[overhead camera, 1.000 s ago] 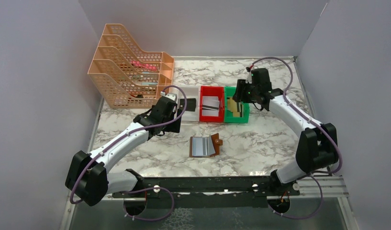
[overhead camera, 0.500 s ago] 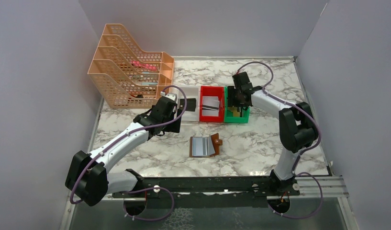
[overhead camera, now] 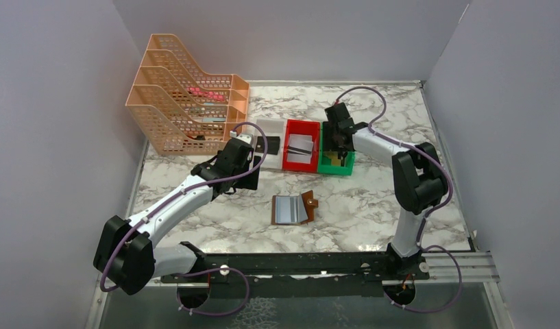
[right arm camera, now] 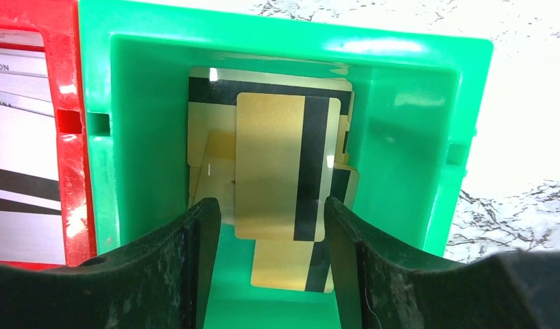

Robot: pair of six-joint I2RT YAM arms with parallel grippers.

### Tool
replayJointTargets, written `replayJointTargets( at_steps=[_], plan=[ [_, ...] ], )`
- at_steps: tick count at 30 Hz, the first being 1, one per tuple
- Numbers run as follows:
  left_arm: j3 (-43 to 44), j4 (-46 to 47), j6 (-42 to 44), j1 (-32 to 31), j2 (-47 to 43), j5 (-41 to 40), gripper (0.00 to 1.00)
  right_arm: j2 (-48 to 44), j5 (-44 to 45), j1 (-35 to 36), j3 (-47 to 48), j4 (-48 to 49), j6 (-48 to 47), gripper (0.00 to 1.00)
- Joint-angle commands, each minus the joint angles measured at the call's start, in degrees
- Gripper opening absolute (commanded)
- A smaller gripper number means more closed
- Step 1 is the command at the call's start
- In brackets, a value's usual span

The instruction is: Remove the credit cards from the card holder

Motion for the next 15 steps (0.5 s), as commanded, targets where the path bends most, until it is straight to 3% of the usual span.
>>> replayJointTargets(
  at_steps=[1,8,11,15],
  plan=[
    [-0.3,-0.3,0.5,0.3,-1.3,-0.1,0.83,0.0,1.3,0.3,-5.2,1.0,4.0,0.63],
    [-0.3,-0.3,0.4,0.4,-1.3,0.0,0.83,-5.4,1.8,0.1,-3.7,3.7,-2.8,0.58],
    [-0.4,-0.2,0.4,0.3,-1.7,-0.2,0.83,-4.2,0.9,-1.5,-4.0,5.0,-7.1,0.39],
    [-0.6,-0.3,0.3,0.4,-2.1,-0.1,0.83,-2.7,1.2,-3.6,-4.7,6.1,-10.5,0.36]
  ],
)
